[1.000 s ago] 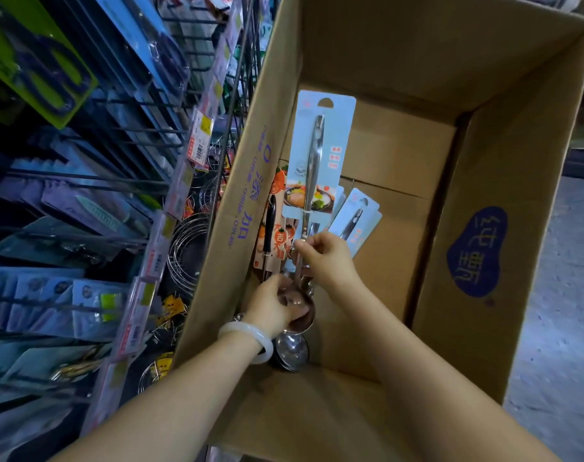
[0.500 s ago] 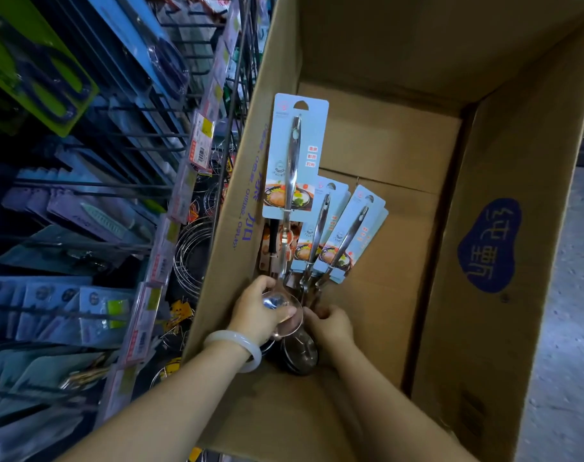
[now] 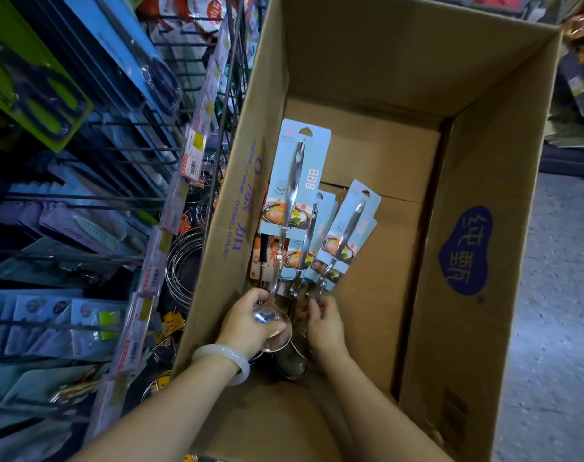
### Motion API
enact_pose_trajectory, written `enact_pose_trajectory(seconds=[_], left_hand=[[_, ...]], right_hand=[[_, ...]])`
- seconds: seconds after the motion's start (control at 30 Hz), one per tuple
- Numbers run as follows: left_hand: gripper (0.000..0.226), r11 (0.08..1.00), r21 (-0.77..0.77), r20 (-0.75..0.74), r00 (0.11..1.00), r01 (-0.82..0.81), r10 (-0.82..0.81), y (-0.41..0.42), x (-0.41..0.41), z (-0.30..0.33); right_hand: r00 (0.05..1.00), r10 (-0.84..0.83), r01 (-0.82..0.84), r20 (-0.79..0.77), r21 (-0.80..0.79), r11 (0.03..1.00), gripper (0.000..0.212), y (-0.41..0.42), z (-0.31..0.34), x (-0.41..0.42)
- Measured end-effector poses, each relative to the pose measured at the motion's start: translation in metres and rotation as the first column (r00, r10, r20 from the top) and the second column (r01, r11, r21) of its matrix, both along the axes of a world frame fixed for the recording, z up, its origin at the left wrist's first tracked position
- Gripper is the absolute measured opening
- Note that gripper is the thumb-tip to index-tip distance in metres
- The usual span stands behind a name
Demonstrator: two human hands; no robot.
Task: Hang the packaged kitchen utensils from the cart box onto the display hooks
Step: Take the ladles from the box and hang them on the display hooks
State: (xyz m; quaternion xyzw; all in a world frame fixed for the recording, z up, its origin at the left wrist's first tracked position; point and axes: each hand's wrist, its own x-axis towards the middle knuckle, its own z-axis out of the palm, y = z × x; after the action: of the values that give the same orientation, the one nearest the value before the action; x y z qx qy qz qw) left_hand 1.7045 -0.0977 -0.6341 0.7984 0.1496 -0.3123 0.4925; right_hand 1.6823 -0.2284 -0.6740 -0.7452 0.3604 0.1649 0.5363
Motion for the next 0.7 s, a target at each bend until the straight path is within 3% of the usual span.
enact_pose_trajectory(seconds=[0.1,0.2,0.33,0.53,0.7], left_hand=[[0.053,1.000,-0.010,0.000,1.000,-0.003,0.003,-0.003,0.000,0.008],[0.051,1.000,-0.022,0.031,1.000,-0.006,0.007,-0.008,0.002,0.015],[0.042,0.997,-0.071,0.091,0.995,-0.023,0.030,-0.017,0.005,0.027],[0.044,0.985,-0.159,0.257,0.960,-0.073,0.113,-0.038,0.027,0.074],[0.046,0.966,-0.228,0.418,0.884,-0.122,0.210,-0.054,0.045,0.129]], right_hand=[[0.998,-0.046,0.046,0.052,0.008,0.999,0.009,-0.011,0.009,-0.003],[0.995,-0.047,0.046,0.088,0.017,0.999,0.009,-0.021,0.019,-0.006],[0.978,0.075,-0.059,0.194,-0.086,0.995,0.019,-0.032,0.044,-0.002],[0.921,0.195,-0.116,0.338,-0.242,0.963,0.017,-0.056,0.112,0.032],[0.830,0.270,-0.146,0.488,-0.278,0.949,0.028,-0.072,0.175,0.062]])
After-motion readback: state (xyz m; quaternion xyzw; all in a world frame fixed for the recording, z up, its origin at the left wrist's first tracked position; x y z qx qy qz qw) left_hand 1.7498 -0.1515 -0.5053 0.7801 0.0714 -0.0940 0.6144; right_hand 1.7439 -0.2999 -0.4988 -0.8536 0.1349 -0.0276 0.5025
